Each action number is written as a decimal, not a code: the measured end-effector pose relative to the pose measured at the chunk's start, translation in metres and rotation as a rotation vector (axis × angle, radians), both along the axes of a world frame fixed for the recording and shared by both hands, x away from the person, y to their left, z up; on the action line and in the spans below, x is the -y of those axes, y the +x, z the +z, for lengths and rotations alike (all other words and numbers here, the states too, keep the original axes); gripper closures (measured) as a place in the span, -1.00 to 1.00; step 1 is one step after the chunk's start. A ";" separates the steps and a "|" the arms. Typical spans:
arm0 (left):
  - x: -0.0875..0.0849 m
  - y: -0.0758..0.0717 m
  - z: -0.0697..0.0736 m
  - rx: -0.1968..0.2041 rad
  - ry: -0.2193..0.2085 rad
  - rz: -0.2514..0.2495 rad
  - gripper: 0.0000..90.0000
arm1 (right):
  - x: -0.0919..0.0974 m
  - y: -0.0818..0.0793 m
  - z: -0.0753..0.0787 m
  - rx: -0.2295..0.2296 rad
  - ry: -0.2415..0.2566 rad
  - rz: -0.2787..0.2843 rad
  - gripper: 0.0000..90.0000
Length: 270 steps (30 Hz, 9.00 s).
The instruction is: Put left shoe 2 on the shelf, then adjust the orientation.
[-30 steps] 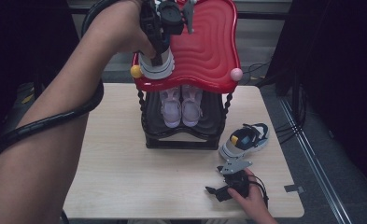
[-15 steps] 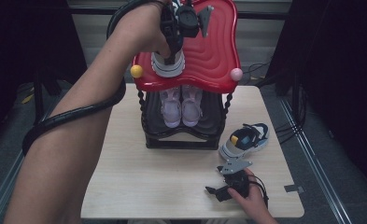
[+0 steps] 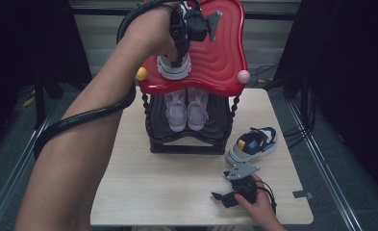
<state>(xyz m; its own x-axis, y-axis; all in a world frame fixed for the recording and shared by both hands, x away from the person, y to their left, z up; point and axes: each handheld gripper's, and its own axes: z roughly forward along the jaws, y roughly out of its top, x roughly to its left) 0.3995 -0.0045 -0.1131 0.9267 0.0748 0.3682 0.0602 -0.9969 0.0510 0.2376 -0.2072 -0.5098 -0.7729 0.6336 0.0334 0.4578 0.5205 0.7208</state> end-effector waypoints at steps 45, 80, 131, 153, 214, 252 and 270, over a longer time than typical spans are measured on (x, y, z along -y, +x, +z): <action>0.002 0.000 -0.001 0.038 -0.022 -0.013 0.58 | 0.000 0.000 0.000 0.001 0.000 0.001 -0.75; -0.005 0.000 0.005 0.064 -0.067 0.009 0.15 | 0.000 0.000 0.000 0.002 0.000 0.001 -0.75; -0.042 -0.021 0.027 0.113 -0.206 0.102 -0.30 | 0.000 0.000 0.000 0.001 0.000 0.001 -0.75; -0.094 -0.033 0.009 0.000 -0.282 0.242 -0.45 | 0.000 0.000 0.000 0.000 0.000 0.000 -0.75; -0.181 -0.056 -0.118 -0.237 -0.367 0.379 -0.58 | 0.000 0.000 0.000 0.001 -0.002 0.002 -0.75; -0.170 -0.060 -0.247 -0.328 -0.391 0.342 -0.55 | 0.000 0.000 0.000 0.005 0.001 0.000 -0.75; -0.159 -0.070 -0.319 -0.339 -0.490 0.347 -0.56 | 0.000 0.001 0.000 0.001 -0.001 0.006 -0.75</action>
